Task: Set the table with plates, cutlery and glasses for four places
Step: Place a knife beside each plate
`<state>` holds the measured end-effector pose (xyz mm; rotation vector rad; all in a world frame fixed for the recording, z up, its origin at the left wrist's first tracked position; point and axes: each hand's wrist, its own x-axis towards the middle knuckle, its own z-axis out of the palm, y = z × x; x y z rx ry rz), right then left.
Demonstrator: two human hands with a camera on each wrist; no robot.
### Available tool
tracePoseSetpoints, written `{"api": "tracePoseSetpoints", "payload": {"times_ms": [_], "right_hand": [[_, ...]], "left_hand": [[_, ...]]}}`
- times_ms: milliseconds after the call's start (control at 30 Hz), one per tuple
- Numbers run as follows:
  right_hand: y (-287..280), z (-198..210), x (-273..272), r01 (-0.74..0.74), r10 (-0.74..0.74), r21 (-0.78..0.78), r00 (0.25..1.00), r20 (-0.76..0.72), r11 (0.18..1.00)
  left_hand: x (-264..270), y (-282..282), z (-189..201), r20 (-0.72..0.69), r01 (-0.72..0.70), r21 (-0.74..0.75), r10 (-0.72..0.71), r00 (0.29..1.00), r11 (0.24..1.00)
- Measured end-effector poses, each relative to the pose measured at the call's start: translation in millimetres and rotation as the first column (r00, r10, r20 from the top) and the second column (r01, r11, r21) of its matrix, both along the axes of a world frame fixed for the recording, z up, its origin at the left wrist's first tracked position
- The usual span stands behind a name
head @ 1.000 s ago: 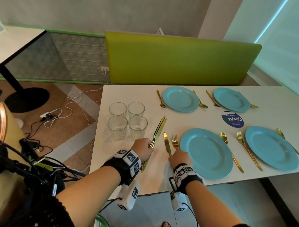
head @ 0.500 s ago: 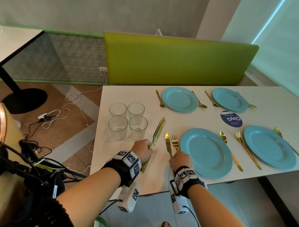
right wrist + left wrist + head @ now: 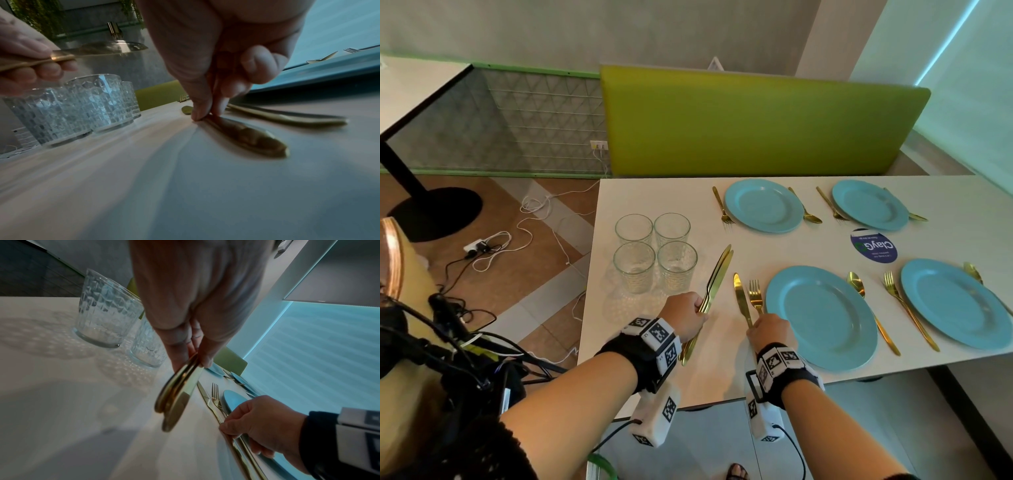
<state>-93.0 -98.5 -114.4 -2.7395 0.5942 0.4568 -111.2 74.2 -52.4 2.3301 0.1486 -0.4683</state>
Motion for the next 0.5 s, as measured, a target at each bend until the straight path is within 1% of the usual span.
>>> {"api": "tracePoseSetpoints", "payload": {"times_ms": [500], "right_hand": [[-3.5, 3.7, 2.8, 0.019, -0.019, -0.008, 0.999, -0.03, 1.0]], "left_hand": [[1.4, 2.3, -0.1, -0.001, 0.004, -0.011, -0.004, 1.0, 1.0]]}}
